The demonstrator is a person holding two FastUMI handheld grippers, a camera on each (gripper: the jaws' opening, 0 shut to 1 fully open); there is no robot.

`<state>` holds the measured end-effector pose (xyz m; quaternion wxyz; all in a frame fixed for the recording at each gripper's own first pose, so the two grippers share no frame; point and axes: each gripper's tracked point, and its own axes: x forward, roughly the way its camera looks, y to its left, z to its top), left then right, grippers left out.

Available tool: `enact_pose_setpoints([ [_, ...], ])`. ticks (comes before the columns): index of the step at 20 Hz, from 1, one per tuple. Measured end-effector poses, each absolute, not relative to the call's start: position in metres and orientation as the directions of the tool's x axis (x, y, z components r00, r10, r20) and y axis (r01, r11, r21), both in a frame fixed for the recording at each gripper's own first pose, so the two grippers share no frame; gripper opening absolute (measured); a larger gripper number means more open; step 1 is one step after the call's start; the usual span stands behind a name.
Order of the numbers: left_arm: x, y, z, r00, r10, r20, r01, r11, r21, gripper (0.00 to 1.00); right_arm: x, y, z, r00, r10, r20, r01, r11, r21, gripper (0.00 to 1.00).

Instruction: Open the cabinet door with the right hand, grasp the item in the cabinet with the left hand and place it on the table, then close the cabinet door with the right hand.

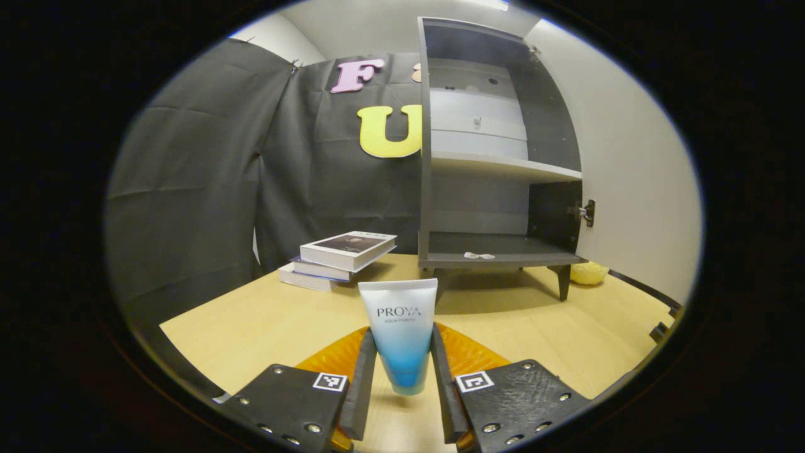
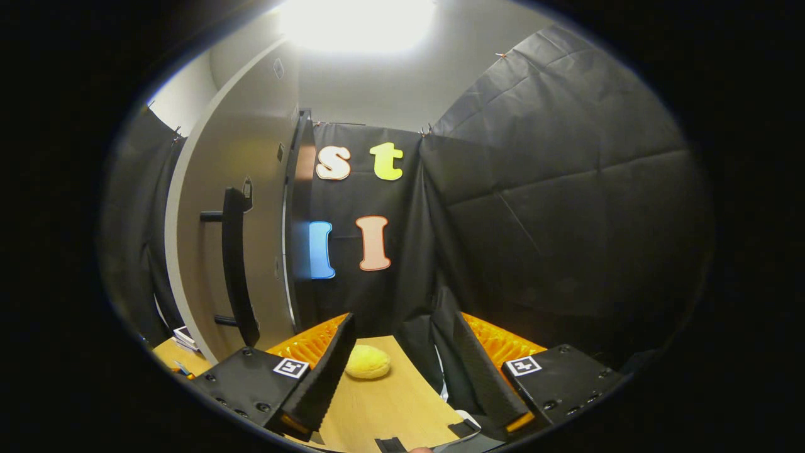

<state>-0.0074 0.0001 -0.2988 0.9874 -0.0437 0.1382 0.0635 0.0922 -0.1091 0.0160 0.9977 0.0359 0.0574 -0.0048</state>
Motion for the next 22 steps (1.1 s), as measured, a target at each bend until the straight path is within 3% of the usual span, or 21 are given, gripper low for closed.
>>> enact_pose_setpoints([
  [4,-0.014,0.002,-0.312,0.951,0.137,-0.278,-0.162,0.985,-0.068,0.48,0.1,-0.1,0.01,0.988,0.03,-0.15,-0.014,0.995,0.101,0.92],
  [5,-0.017,0.003,-0.317,0.949,0.143,-0.28,-0.169,0.983,-0.072,0.48,0.103,-0.1,0.012,0.988,0.033,-0.149,-0.016,0.994,0.109,0.98],
  [14,-0.028,0.0,-0.347,0.941,0.186,-0.283,-0.219,0.972,-0.09,0.5,0.116,-0.081,0.002,0.978,0.072,-0.198,-0.062,0.996,0.058,0.98],
  [22,-0.021,-0.009,-0.343,0.945,0.174,-0.277,-0.197,0.979,-0.056,0.58,0.123,-0.069,-0.011,0.97,0.098,-0.224,-0.091,0.995,0.041,0.98],
])
